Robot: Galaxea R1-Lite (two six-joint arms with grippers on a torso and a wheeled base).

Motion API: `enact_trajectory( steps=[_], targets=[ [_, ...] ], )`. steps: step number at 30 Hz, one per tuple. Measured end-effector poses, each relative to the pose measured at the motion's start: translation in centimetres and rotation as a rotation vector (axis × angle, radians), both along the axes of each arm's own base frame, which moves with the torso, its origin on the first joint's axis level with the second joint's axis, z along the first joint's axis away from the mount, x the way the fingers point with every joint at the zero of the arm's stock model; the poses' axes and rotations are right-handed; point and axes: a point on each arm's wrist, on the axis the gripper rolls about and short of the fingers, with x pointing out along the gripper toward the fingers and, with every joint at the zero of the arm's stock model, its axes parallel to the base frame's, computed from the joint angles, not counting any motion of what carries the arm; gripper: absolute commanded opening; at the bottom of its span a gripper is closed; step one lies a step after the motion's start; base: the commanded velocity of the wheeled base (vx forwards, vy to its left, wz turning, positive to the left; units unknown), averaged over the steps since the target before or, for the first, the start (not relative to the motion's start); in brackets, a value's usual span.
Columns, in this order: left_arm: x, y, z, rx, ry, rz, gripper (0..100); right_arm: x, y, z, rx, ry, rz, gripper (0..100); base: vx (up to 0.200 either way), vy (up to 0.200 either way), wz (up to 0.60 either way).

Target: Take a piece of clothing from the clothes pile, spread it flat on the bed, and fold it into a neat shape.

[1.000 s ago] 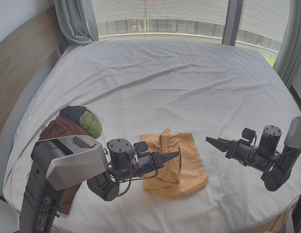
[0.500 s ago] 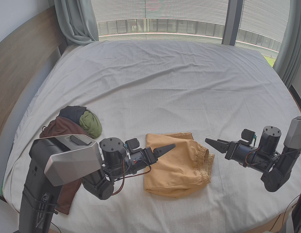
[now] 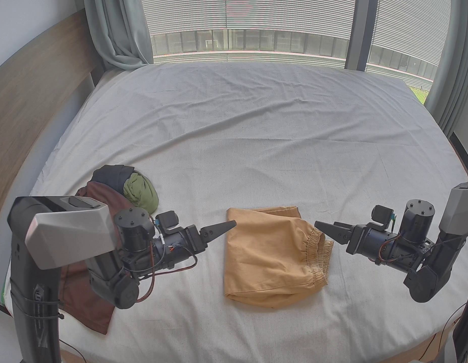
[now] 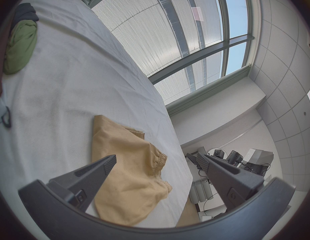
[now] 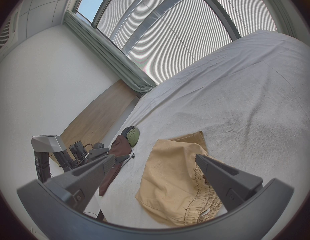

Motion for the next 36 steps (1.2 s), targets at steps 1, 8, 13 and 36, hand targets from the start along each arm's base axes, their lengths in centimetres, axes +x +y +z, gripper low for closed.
enact_trajectory(
  steps=[1,8,13,36],
  targets=[
    [-0.4,0.6,0.3,0.006,0.002,0.001,100,-0.1,0.1,0.0,-0.001,0.002,0.003,100,0.0,0.0,0.0],
    [-2.1,5.1,2.0,0.039,-0.02,0.016,100,-0.5,0.7,-0.2,-0.005,0.012,0.026,100,0.0,0.0,0.0],
    [-3.0,7.6,2.5,0.071,-0.043,0.053,100,-0.7,1.0,-0.2,-0.006,0.015,0.037,100,0.0,0.0,0.0],
    [-4.3,10.8,1.4,0.409,-0.353,0.037,100,-2.1,0.6,-1.9,-0.044,0.1,0.043,100,0.0,0.0,0.0]
  ],
)
